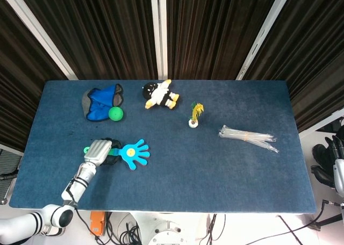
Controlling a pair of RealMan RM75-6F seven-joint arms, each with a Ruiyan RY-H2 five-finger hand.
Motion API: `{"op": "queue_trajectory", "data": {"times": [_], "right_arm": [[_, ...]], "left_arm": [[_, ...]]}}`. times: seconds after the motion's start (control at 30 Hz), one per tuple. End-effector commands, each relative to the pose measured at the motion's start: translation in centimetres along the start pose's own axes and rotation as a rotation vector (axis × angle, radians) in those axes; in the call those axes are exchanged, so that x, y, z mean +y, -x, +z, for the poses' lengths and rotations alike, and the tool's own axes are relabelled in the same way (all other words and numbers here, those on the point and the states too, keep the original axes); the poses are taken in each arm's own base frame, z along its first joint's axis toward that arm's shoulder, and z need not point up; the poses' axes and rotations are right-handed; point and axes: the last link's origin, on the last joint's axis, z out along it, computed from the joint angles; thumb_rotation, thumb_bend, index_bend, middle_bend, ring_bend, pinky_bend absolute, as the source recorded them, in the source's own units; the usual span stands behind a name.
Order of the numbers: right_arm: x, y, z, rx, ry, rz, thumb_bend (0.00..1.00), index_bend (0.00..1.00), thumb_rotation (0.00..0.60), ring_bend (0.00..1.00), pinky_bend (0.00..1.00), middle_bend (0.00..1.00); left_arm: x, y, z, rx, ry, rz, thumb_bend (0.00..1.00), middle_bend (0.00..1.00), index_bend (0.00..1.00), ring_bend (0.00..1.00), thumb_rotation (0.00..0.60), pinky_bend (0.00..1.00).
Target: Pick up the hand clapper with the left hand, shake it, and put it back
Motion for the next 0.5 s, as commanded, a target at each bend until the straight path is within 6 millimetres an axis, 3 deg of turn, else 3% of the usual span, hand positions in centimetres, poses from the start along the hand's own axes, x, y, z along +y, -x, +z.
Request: {"op": "queue_trajectory", "data": {"times": [0.03,0.23,0.5], "right_arm": [[0.02,0.00,-0.01,-0.002,0.000,0.001,0.16,0.00,0.600,0.00,0.00,0.00],[0.08,-0.06,-0.01,-0.003,0.000,0.003,0.16,0.00,0.600,0.00,0.00,0.00],[0.02,-0.12,-0.01,-0.004,-0.004,0.006,0.16,0.00,0.600,0.00,0.00,0.00]], "left_arm": [[-0.21,0.16,0.01,0.003,-0.012,-0.010,0.44,0.49,0.63,0.33,0.600,0.43],[-0.38,0.10,0.04,0.031,-0.001,-0.002,0.44,0.61,0.61,0.49,0.600,0.70],[-0.17,-0.57,0.03,0.098,0.048,-0.028,0.43,0.68,0.61,0.64,0.600,0.83]]}}
